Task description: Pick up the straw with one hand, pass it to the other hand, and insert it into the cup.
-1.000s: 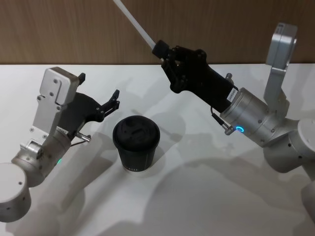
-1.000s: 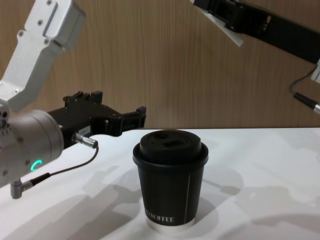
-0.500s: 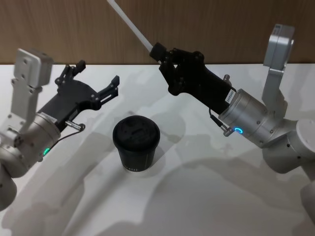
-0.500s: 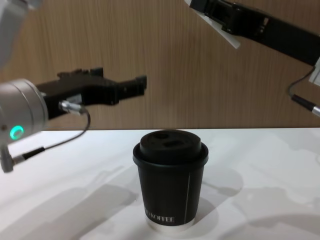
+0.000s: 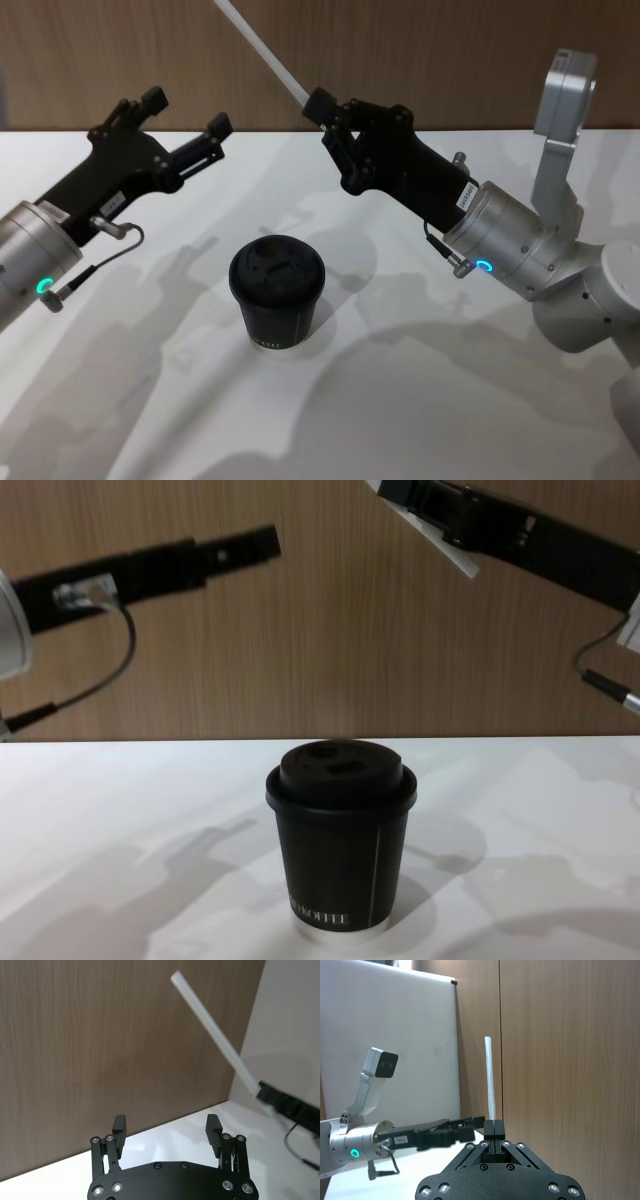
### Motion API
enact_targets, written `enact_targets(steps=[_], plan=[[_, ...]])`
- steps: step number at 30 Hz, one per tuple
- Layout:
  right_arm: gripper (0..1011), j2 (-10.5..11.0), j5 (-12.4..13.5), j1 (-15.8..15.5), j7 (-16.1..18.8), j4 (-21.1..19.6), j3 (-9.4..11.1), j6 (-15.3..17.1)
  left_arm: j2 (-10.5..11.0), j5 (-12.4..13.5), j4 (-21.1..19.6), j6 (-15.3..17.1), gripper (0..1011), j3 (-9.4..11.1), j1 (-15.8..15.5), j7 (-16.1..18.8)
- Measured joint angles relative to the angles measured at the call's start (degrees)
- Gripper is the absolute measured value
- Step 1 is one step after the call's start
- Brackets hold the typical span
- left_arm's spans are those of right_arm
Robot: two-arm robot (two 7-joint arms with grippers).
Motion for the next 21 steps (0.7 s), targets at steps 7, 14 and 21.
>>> enact_targets(steps=[7, 14, 21], plan=[[2, 0.0, 0.0, 0.0, 0.0, 0.0, 0.0, 0.0, 0.1, -7.3, -0.6, 1.2, 997, -2.0, 0.4, -4.8], [2, 0.0, 0.0, 0.0, 0.0, 0.0, -0.1, 0.0, -0.5, -14.1, -0.5, 2.9, 997, -2.8, 0.5, -9.2], [2, 0.0, 0.0, 0.0, 0.0, 0.0, -0.1, 0.0, -1.3, -20.3, 0.2, 5.4, 997, -2.7, 0.0, -13.0]])
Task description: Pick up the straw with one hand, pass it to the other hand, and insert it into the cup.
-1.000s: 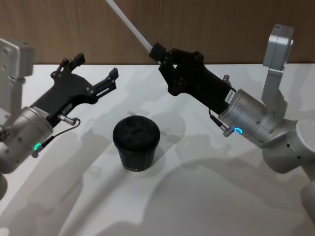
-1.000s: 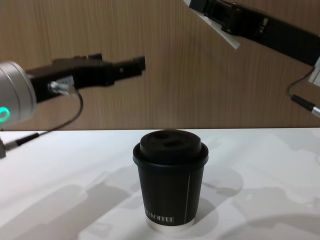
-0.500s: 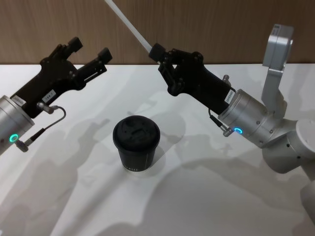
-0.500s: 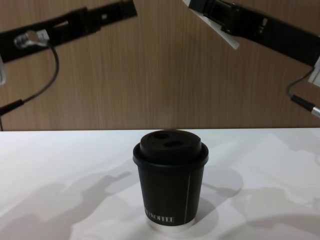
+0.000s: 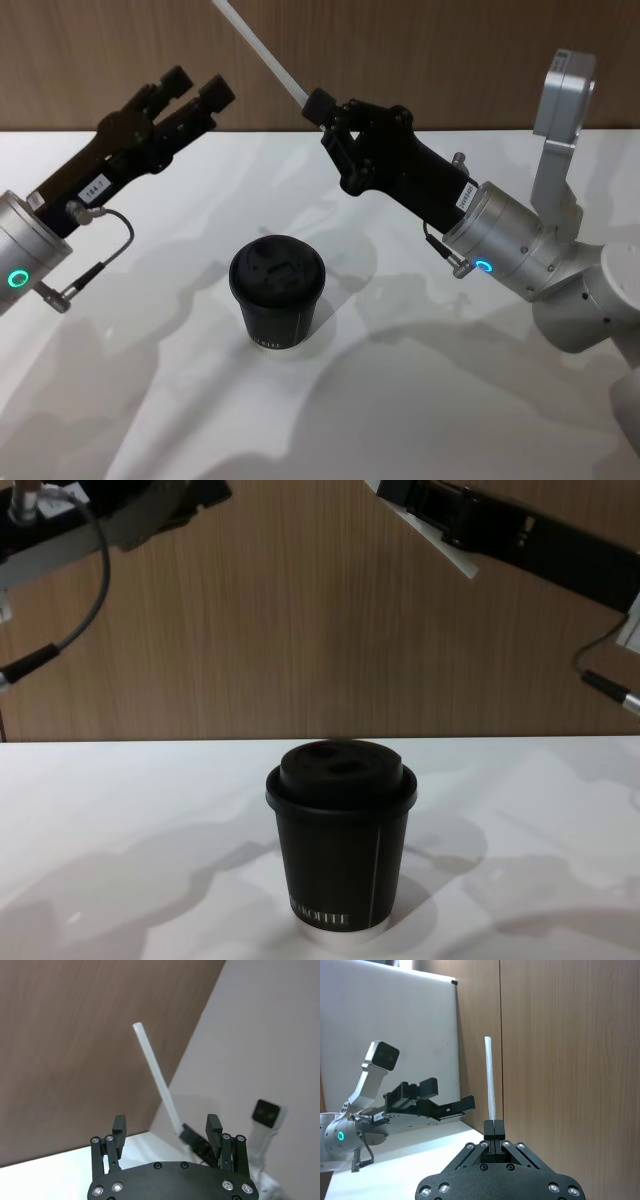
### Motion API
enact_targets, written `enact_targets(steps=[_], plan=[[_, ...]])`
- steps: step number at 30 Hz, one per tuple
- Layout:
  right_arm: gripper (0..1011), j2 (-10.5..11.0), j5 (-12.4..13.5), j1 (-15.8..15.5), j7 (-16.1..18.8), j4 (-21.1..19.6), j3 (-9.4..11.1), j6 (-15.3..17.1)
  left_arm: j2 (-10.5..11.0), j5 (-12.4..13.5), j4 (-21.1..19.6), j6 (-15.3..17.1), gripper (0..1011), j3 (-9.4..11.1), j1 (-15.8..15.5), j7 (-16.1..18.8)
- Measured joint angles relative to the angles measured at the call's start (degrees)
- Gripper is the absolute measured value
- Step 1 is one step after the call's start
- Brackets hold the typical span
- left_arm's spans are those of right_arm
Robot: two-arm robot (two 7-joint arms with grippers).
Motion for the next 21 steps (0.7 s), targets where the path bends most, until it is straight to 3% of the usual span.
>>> enact_targets(steps=[11, 21], plan=[[2, 0.0, 0.0, 0.0, 0.0, 0.0, 0.0, 0.0, -1.7, -8.4, 2.4, 5.0, 997, 1.4, -2.3, -4.0], [2, 0.0, 0.0, 0.0, 0.0, 0.0, 0.0, 0.0, -3.4, -12.6, 5.2, 7.7, 997, 2.9, -5.0, -5.5]])
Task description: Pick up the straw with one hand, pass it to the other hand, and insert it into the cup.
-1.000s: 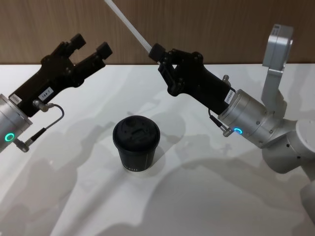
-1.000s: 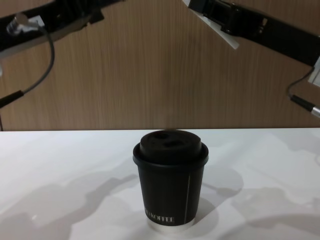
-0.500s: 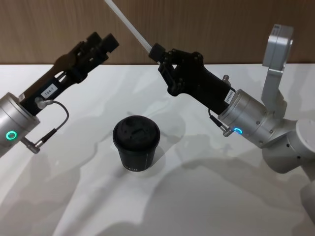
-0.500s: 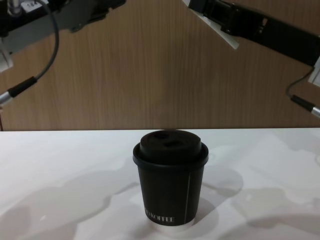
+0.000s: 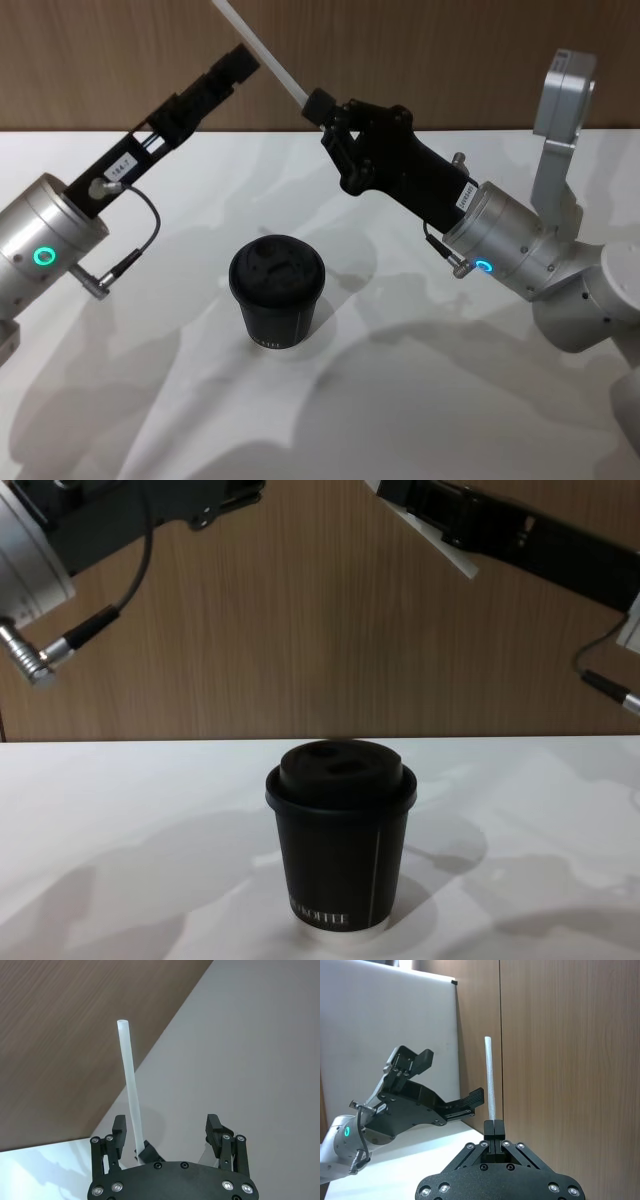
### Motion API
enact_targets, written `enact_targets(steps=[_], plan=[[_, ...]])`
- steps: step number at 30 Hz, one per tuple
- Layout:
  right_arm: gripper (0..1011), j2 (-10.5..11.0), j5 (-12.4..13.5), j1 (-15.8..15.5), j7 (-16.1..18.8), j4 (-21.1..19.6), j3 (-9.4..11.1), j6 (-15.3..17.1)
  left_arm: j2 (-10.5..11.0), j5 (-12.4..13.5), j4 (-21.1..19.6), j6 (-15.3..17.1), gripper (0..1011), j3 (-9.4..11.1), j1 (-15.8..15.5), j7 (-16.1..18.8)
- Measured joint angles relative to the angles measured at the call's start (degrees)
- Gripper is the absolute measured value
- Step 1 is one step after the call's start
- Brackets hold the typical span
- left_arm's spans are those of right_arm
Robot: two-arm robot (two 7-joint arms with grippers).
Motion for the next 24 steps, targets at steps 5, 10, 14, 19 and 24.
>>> enact_targets(steps=[5, 10, 14, 19, 24], plan=[[2, 0.0, 0.0, 0.0, 0.0, 0.0, 0.0, 0.0, -0.6, -1.2, 1.3, 0.6, 997, 0.6, -1.3, -0.4], [2, 0.0, 0.0, 0.0, 0.0, 0.0, 0.0, 0.0, -1.3, -2.0, 2.9, 0.9, 999, 1.3, -2.8, -0.7], [2, 0.0, 0.0, 0.0, 0.0, 0.0, 0.0, 0.0, -1.8, -2.5, 4.1, 1.0, 997, 1.8, -4.0, -0.9], [2, 0.0, 0.0, 0.0, 0.0, 0.0, 0.0, 0.0, -2.4, -2.8, 5.4, 1.0, 997, 2.3, -5.2, -0.9], [2, 0.0, 0.0, 0.0, 0.0, 0.0, 0.0, 0.0, -2.8, -3.1, 6.5, 1.0, 996, 2.7, -6.1, -1.0]])
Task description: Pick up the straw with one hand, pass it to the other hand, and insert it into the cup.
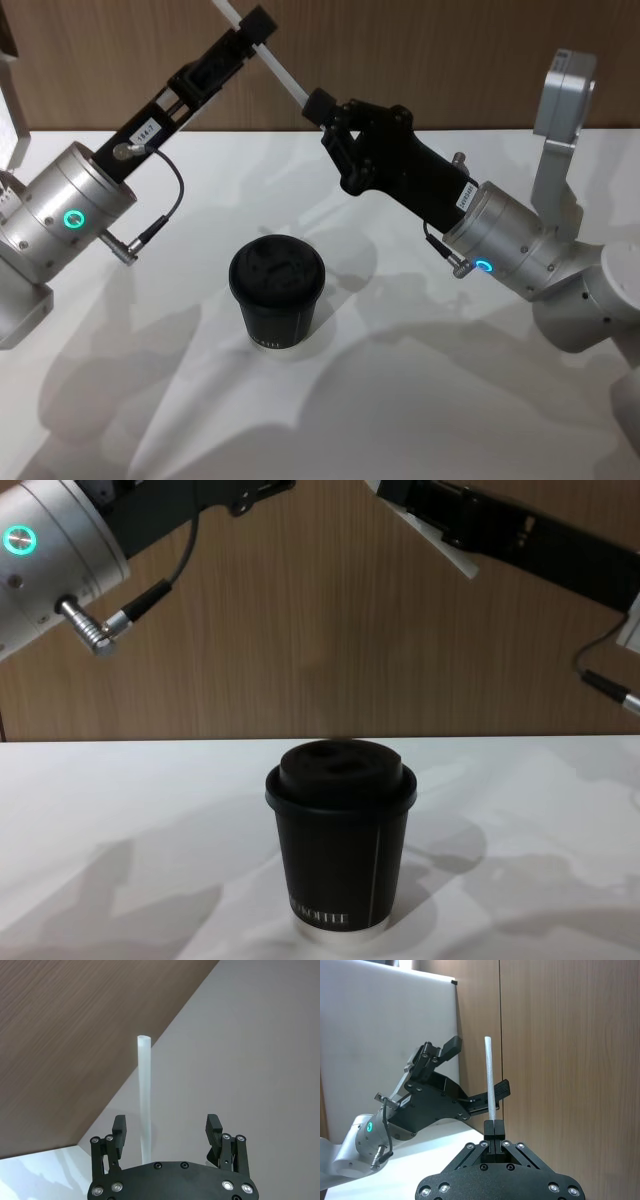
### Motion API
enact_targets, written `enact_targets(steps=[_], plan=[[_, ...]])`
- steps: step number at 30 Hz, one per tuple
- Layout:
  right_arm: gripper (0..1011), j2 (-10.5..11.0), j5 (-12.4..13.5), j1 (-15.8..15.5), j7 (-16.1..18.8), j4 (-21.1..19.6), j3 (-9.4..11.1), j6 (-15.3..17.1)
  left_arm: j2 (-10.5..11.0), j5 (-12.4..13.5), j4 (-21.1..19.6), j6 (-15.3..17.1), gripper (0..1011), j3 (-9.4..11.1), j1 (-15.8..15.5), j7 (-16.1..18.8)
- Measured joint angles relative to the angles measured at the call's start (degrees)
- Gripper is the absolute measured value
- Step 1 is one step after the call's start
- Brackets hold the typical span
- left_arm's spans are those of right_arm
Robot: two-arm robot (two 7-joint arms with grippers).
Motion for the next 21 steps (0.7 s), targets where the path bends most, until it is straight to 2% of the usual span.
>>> enact_targets(steps=[4, 9, 10, 13, 14, 21], plan=[[2, 0.0, 0.0, 0.0, 0.0, 0.0, 0.0, 0.0, -0.2, -0.1, 0.8, -0.1, 992, 0.4, -0.7, -0.1], [2, 0.0, 0.0, 0.0, 0.0, 0.0, 0.0, 0.0, -0.3, -0.1, 1.4, -0.5, 903, 0.8, -1.4, -0.1], [2, 0.0, 0.0, 0.0, 0.0, 0.0, 0.0, 0.0, -0.3, -0.1, 1.5, -0.5, 849, 0.9, -1.4, -0.2], [2, 0.0, 0.0, 0.0, 0.0, 0.0, 0.0, 0.0, -0.4, -0.1, 1.7, -0.9, 795, 1.1, -1.6, -0.2], [2, 0.0, 0.0, 0.0, 0.0, 0.0, 0.0, 0.0, -0.4, 0.0, 1.7, -1.1, 738, 1.2, -1.7, -0.2], [2, 0.0, 0.0, 0.0, 0.0, 0.0, 0.0, 0.0, -0.3, 0.2, 1.9, -2.0, 539, 1.4, -1.9, 0.1]])
